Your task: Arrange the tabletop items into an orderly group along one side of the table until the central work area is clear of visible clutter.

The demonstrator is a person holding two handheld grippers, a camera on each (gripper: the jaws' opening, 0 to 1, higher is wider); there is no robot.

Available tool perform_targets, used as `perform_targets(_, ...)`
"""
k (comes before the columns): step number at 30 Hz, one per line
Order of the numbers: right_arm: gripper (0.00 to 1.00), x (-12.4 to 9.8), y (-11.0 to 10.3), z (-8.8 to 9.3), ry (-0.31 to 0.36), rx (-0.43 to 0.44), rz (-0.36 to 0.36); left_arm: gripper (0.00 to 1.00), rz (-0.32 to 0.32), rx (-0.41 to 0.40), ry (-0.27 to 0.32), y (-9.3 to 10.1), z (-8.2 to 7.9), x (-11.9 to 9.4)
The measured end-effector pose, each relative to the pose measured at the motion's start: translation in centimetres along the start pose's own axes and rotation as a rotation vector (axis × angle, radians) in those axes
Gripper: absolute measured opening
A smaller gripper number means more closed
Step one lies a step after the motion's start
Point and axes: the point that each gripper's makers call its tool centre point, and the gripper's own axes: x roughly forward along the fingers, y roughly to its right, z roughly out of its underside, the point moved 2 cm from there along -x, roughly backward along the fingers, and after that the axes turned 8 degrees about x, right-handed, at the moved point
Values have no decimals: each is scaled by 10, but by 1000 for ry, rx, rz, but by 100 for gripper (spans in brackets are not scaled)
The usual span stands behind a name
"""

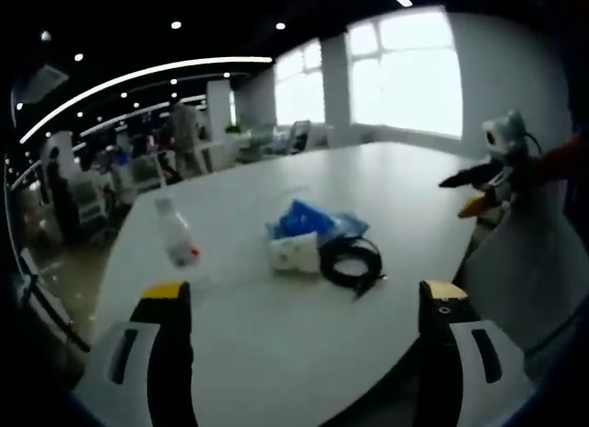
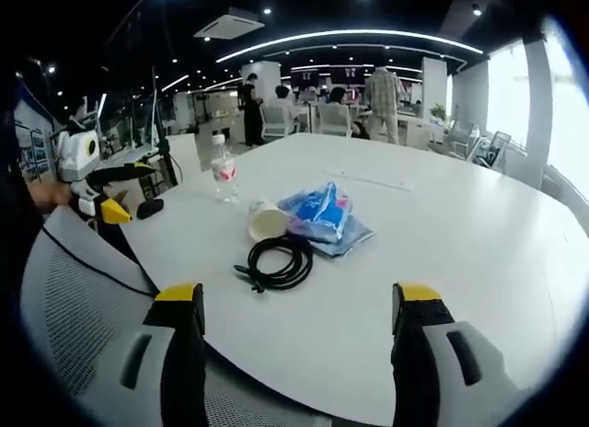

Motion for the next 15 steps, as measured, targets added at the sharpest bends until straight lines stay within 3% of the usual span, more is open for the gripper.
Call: perform_targets(15,79,22,-7,-12,-16,-5,-25,100,15,19,-3,3,0,1)
